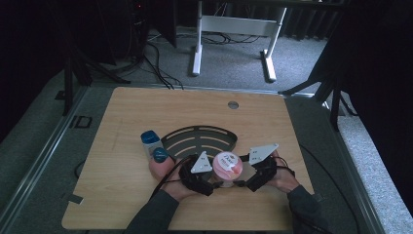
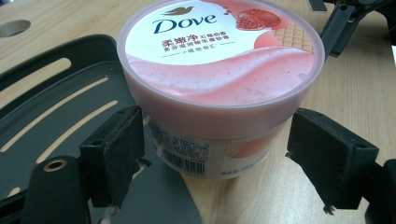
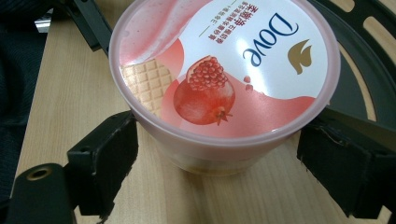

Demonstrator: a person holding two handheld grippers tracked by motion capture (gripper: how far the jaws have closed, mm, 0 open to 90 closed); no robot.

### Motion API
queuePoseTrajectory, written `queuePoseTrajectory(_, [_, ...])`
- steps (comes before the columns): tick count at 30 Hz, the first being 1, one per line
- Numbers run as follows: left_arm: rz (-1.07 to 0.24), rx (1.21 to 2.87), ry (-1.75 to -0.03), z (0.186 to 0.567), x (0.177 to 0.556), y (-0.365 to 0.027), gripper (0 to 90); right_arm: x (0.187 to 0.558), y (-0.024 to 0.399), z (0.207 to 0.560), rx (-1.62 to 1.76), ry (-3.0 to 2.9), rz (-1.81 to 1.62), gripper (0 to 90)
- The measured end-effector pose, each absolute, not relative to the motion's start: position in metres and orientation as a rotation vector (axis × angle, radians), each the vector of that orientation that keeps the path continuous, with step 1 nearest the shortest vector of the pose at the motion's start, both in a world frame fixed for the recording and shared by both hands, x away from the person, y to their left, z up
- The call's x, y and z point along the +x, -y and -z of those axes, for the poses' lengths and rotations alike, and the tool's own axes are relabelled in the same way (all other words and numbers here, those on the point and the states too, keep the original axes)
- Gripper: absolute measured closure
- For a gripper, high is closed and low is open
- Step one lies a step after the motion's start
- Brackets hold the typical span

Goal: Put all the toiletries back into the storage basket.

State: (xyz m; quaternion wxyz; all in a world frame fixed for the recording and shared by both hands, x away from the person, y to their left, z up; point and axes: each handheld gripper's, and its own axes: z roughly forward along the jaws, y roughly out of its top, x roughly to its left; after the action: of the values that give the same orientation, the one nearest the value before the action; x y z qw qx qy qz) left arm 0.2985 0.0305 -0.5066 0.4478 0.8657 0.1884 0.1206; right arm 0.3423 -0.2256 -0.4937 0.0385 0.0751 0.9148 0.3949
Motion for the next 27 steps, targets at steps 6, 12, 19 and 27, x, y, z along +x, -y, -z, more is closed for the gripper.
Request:
queuePoseTrajectory(6, [-0.313,2.141,-0.477,0.502,0.304,-0.030,19.3,0.350,0.224,0.488,0.214,-2.806,-1.196,12.3])
queuePoseTrajectory(12, [-0.333,2.131,-0.488,0.499,0.308,-0.030,19.3,0.357,0.223,0.483,0.203,-2.809,-1.186,11.8])
queuePoseTrajectory(19, [-0.343,2.122,-0.509,0.498,0.312,-0.030,19.3,0.365,0.220,0.480,0.194,-2.816,-1.171,11.2])
queuePoseTrajectory(27, [-0.343,2.095,-0.534,0.497,0.318,-0.030,19.4,0.372,0.217,0.473,0.173,-2.818,-1.141,10.8])
